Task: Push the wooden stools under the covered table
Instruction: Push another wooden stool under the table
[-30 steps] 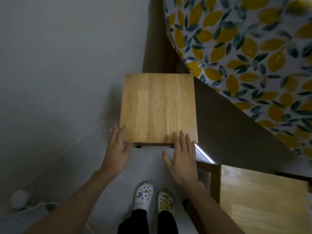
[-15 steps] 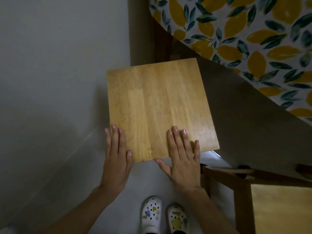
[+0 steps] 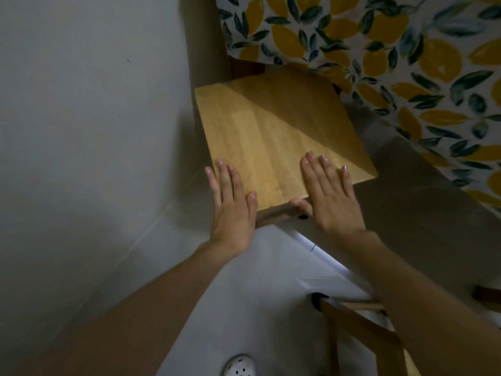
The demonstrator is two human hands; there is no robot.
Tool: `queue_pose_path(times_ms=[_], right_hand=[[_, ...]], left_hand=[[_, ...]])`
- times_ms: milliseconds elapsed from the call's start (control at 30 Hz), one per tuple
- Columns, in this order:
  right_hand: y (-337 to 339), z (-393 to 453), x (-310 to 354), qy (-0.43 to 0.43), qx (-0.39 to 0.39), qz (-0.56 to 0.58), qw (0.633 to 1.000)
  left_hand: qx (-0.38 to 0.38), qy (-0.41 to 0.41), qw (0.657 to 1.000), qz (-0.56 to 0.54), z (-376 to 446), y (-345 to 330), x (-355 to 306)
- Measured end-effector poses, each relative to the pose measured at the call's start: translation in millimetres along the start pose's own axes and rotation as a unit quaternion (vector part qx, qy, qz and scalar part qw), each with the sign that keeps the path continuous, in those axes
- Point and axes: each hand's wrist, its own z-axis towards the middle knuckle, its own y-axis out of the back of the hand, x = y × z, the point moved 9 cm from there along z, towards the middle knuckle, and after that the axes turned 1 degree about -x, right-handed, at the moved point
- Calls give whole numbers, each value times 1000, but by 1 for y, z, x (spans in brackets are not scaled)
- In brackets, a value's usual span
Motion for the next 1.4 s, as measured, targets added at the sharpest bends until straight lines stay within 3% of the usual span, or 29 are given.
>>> queue_pose_path(times_ms=[267,400,467,533,600,800,967,1100,1267,1400], right_hand=[[10,30,-12,-34,93,40,994],[10,-15,0,-52,60,108,991],[11,-55,0,-78,19,140,987],[15,-99,-10,-123,-39,174,976],[18,-148,-25,-166,-90,205,960],[12,-324,-64,-239,-134,212,938],[-8,-472,-87,-284,-139,187,930],[-38,-560,-97,-298,-102,182,931],[-80,-605,-95,-255,-39,166,952],[-89,-605,-100,-230,-34,160,959]], left_hand=[[91,70,991,67,40,-4,-1],[124,63,986,88,38,3,2],[61,27,996,66,25,11,-10],[-20,-7,1000,-22,-10,13,-31],[-35,-16,994,-106,-62,-3,-54],[92,-86,980,-152,-239,-79,-143],[147,-192,967,-76,-362,-118,-206],[144,-220,965,7,-424,-138,-221],[151,-207,962,91,-464,-162,-210],[148,-190,959,151,-467,-176,-205]])
